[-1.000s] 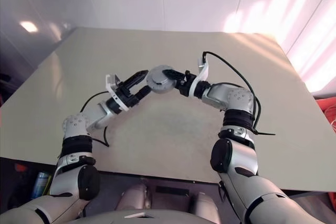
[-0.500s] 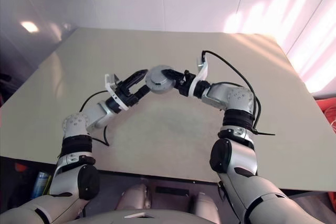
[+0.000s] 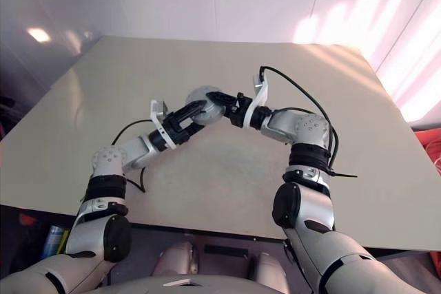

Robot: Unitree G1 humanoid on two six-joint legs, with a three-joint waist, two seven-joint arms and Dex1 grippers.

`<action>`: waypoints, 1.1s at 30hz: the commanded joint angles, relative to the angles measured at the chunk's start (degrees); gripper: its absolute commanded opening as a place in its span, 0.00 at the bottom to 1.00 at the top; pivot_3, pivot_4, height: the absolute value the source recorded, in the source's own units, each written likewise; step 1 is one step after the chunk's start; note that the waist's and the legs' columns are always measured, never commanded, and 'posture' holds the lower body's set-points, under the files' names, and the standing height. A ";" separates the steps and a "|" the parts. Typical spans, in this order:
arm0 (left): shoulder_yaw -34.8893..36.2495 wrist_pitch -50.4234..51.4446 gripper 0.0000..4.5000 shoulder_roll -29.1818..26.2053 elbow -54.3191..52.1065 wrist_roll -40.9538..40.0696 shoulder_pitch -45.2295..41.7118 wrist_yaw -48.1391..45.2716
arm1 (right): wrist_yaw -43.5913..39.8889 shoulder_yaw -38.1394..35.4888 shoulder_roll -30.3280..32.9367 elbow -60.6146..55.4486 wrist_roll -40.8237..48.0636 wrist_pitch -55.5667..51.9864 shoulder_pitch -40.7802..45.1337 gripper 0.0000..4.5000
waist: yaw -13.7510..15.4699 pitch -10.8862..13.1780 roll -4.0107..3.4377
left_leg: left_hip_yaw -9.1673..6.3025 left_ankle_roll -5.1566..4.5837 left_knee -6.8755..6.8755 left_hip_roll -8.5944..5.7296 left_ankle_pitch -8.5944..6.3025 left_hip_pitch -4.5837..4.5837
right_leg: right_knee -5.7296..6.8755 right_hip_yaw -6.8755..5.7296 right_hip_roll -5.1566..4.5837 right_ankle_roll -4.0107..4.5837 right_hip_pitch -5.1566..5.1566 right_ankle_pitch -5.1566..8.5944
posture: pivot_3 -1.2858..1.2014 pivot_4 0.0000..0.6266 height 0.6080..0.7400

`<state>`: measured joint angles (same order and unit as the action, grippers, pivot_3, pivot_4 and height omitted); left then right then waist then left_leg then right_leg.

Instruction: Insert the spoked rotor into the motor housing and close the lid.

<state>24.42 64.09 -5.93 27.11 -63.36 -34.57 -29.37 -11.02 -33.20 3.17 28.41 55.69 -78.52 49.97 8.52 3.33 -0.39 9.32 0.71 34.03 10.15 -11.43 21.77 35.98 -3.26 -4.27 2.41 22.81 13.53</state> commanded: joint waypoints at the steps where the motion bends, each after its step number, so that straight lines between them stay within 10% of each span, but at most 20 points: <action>1: 1.01 -1.55 0.99 -0.38 -0.12 -0.12 -1.63 -1.09 | -1.69 -0.35 0.29 -3.06 2.93 0.27 1.48 0.46 | 0.01 0.00 0.00 | 0.00 0.00 0.00 0.00 0.00 0.00 | 0.00 0.00 0.00 0.00 0.00 0.00 | 0.52 0.00 1.00; 10: 2.04 -2.32 0.48 -0.05 0.21 -0.63 -1.79 -1.81 | -2.14 0.13 0.58 -2.79 2.73 0.48 1.37 0.46 | 0.00 0.00 0.00 | 0.00 0.00 0.02 0.00 0.00 0.00 | 0.02 0.00 0.00 0.00 -0.01 0.00 | 0.52 0.00 1.00; 20: 2.46 -1.51 0.48 0.17 0.49 -0.82 -2.01 -1.66 | -5.57 3.45 1.47 -4.72 0.99 3.30 -0.29 0.46 | 0.03 0.00 0.00 | -0.01 0.00 0.06 0.01 0.00 0.00 | 0.04 0.00 0.00 0.01 -0.03 0.00 | 0.52 0.00 1.00; 27: 2.75 -2.39 0.48 0.26 0.46 -0.33 -1.98 -1.77 | -6.76 7.10 1.95 -6.61 -2.69 9.97 -1.42 0.98 | 0.02 0.00 0.00 | -0.03 0.00 0.08 0.02 0.00 -0.02 | 0.06 0.00 0.00 0.01 -0.05 -0.01 | 0.52 0.00 1.00; 33: 3.92 -7.04 0.48 0.24 -0.86 1.40 -1.01 -1.64 | -5.51 7.36 2.27 -3.92 -6.20 17.12 -1.59 0.98 | 0.00 0.00 0.00 | -0.03 -0.01 0.10 0.02 0.00 -0.02 | 0.05 0.00 -0.01 0.01 -0.06 -0.01 | 0.52 0.00 1.00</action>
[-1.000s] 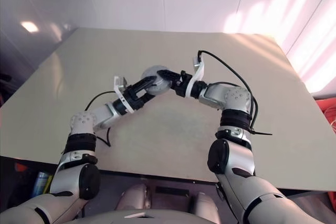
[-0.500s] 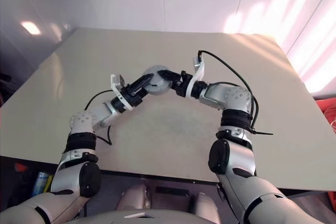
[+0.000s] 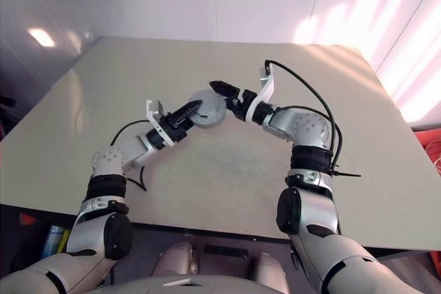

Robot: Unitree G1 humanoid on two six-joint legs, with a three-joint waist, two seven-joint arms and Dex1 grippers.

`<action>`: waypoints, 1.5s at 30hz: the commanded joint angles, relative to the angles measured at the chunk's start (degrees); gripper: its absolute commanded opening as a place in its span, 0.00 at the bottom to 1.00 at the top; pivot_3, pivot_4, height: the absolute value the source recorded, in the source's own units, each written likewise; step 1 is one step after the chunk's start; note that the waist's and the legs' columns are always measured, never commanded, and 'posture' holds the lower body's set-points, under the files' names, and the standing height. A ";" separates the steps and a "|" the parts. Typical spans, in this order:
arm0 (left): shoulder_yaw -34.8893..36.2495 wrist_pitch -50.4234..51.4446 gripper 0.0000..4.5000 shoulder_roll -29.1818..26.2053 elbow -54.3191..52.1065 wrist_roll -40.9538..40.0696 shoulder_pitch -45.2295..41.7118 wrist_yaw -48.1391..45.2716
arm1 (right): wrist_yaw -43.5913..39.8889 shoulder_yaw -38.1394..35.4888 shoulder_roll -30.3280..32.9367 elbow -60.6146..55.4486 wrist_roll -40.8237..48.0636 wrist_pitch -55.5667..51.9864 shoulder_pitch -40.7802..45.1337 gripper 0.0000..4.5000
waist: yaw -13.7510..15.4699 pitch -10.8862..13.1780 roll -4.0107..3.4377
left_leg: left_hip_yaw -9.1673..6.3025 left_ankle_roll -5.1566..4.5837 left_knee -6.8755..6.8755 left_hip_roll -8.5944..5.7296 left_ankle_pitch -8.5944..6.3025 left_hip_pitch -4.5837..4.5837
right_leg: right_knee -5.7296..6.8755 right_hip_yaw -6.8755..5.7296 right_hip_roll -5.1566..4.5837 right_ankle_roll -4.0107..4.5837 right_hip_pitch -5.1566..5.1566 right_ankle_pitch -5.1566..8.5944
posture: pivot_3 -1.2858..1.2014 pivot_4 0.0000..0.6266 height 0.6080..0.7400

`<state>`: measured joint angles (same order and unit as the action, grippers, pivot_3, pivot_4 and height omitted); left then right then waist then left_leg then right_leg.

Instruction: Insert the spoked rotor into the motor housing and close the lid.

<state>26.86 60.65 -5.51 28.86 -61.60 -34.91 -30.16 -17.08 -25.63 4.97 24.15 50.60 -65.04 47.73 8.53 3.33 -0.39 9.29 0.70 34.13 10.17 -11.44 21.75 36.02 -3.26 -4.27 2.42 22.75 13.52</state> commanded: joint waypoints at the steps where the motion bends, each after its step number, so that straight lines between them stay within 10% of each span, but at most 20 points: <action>1: 2.10 -5.62 0.48 -0.29 -2.92 0.13 -0.41 -0.58 | 1.04 -0.37 0.49 0.87 -1.64 4.67 0.72 0.98 | -0.03 0.00 0.00 | 0.00 0.00 0.00 0.00 0.00 0.00 | 0.00 0.00 0.00 0.00 0.00 0.00 | 0.52 0.00 1.00; 13: 15.70 -21.58 0.48 -1.85 -5.22 -2.58 3.99 10.90 | 0.91 -0.76 2.27 2.48 -2.19 5.29 0.27 0.98 | -1.14 0.02 0.06 | -0.05 -0.07 0.00 0.00 -0.05 0.03 | -0.11 -0.02 0.01 0.00 -0.05 -0.01 | 0.52 0.00 1.00; 35: 17.20 -35.85 0.48 -4.82 7.07 2.69 0.76 17.82 | 0.56 0.39 1.80 2.01 -2.43 4.46 -0.46 0.98 | -1.38 0.12 0.31 | -0.25 -0.06 0.06 0.03 -0.04 -0.22 | -0.21 -0.17 0.01 -0.03 -0.45 -0.05 | 0.52 0.00 1.00; 42: 17.93 -33.36 0.97 -4.83 5.93 -0.54 0.38 14.60 | 0.28 0.77 2.02 2.47 -2.75 4.41 -0.27 0.99 | -1.36 0.12 0.32 | -0.25 -0.06 0.06 0.02 -0.04 -0.22 | -0.21 -0.18 0.01 -0.03 -0.47 -0.05 | 0.52 0.00 1.00; 45: 18.26 -32.88 0.97 -4.85 5.56 -1.48 0.56 13.39 | 0.12 1.06 2.09 2.64 -2.95 4.23 -0.34 0.99 | -1.37 0.12 0.32 | -0.25 -0.06 0.06 0.03 -0.04 -0.23 | -0.20 -0.18 0.01 -0.02 -0.47 -0.05 | 0.52 0.00 1.00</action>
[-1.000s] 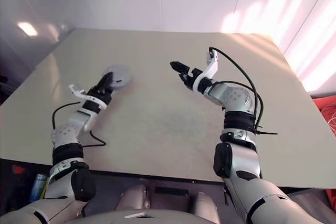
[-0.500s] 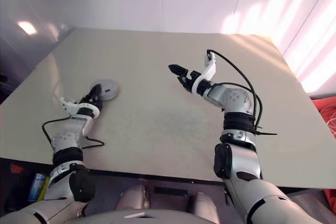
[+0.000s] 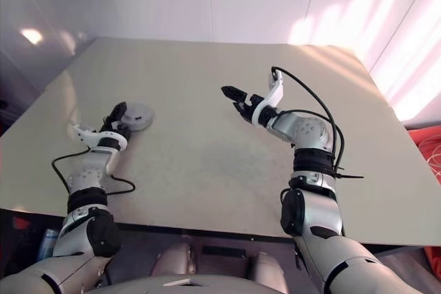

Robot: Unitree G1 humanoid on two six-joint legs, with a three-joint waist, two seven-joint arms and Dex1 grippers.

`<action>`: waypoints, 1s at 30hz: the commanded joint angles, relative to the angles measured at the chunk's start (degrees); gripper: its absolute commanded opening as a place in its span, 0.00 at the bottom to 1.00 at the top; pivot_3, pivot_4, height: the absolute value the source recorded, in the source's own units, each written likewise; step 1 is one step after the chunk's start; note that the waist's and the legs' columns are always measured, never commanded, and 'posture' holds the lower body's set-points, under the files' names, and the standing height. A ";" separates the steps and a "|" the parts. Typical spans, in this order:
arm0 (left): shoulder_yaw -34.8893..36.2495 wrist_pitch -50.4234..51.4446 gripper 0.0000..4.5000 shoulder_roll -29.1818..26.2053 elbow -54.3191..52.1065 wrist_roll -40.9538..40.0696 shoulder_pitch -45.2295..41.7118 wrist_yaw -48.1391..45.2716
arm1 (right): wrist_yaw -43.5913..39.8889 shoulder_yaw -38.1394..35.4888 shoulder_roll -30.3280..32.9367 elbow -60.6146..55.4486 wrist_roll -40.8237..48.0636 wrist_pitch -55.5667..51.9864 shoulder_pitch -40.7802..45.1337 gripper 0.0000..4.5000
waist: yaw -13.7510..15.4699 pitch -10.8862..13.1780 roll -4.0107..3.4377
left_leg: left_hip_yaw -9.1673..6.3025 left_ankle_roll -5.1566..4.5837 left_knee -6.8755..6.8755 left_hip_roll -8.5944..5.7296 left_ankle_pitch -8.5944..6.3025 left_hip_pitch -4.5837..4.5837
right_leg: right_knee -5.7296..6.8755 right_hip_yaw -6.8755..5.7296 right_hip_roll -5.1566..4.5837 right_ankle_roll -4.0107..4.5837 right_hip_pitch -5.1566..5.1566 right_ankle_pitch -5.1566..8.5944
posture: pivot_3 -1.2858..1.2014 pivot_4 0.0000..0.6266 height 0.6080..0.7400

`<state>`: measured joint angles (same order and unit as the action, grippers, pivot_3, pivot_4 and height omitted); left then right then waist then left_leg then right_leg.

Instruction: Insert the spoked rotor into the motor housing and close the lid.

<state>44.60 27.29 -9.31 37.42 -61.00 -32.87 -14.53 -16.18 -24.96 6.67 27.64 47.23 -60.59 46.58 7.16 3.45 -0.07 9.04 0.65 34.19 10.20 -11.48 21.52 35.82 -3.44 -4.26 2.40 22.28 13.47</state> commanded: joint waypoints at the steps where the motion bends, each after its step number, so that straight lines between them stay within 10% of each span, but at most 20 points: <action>1: 0.72 0.43 0.97 -1.08 -3.00 -2.32 -1.41 -2.27 | -0.84 0.48 0.43 -0.70 0.31 -0.26 0.83 0.99 | 0.00 0.00 0.00 | 0.00 0.00 0.00 0.00 0.00 0.00 | -0.01 0.00 0.00 0.00 0.00 0.00 | 0.52 0.00 1.00; 30: -3.90 -32.40 0.97 -7.87 12.59 23.91 -3.37 23.98 | -2.45 1.52 0.96 0.48 -1.05 -1.54 1.02 0.99 | -4.05 -0.06 -0.03 | 0.31 0.69 -1.17 0.43 0.38 -1.71 | -0.14 0.20 0.48 0.45 -1.04 0.24 | 0.52 0.00 1.00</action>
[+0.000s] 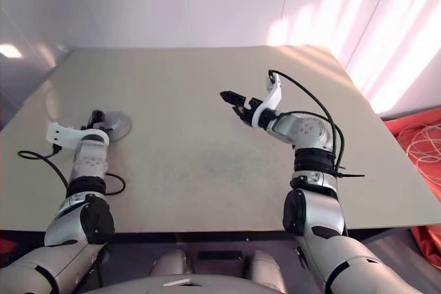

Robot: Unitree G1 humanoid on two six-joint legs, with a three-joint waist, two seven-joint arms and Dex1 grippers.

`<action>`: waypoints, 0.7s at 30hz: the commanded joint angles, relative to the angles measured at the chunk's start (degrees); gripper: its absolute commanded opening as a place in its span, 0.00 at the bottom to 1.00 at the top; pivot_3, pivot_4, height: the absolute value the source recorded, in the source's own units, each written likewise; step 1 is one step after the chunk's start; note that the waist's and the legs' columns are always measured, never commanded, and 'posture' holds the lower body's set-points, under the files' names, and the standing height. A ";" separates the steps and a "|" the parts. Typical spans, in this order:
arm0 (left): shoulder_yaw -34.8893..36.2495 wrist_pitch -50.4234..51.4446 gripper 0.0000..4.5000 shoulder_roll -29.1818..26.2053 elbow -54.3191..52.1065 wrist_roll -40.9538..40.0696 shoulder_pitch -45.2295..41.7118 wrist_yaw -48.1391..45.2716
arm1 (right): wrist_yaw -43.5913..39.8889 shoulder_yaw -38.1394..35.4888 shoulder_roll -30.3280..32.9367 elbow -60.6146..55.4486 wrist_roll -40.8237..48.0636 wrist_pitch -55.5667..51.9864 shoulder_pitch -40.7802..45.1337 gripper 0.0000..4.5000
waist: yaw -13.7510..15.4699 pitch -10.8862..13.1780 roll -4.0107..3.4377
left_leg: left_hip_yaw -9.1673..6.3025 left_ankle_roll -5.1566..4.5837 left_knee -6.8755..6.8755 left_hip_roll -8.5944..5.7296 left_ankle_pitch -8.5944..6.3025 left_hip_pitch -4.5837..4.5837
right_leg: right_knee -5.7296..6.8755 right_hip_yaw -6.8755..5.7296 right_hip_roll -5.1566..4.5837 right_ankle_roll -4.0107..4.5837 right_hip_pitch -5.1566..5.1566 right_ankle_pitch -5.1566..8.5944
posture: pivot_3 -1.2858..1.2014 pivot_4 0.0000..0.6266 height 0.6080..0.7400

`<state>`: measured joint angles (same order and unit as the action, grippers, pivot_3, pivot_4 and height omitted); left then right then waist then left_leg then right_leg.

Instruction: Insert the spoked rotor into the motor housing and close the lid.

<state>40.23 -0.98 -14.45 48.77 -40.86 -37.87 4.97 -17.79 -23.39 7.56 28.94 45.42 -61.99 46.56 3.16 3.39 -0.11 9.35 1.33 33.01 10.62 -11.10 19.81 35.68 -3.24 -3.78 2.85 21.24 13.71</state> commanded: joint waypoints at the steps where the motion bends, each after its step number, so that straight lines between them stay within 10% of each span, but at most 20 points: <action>1: -0.24 -5.56 0.97 -3.05 1.28 5.20 1.46 5.04 | -0.94 -0.04 0.11 -0.79 0.73 -0.15 1.06 0.99 | -0.06 0.00 0.00 | -0.01 0.01 0.00 0.09 -0.01 0.08 | -0.01 0.00 0.10 0.07 0.08 -0.02 | 0.52 0.00 1.00; 10: -5.00 -14.32 0.97 -4.77 0.32 12.47 -2.38 2.41 | -2.82 0.83 0.42 -1.37 0.16 0.02 0.68 0.99 | 2.90 0.04 0.07 | -0.41 0.10 0.19 0.24 -0.02 0.93 | -0.03 -0.13 0.42 0.21 0.88 -0.04 | 0.52 0.00 1.00; 21: -31.46 14.57 0.97 -2.63 -34.68 5.07 8.55 -43.99 | -24.44 16.22 8.68 -17.07 -10.59 20.57 -10.42 0.99 | 5.76 0.07 0.13 | -0.44 0.08 0.34 0.01 -0.03 1.26 | 0.05 -0.59 -0.17 0.21 0.87 -0.05 | 0.52 0.00 1.00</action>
<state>11.84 9.82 -15.53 20.09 -35.44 -30.19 -34.50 -37.96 -7.89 14.20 15.37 35.53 -44.69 36.37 8.92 3.47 0.02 8.92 1.41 33.36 10.63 -11.13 21.09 35.73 -3.83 -3.95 3.07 22.14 13.66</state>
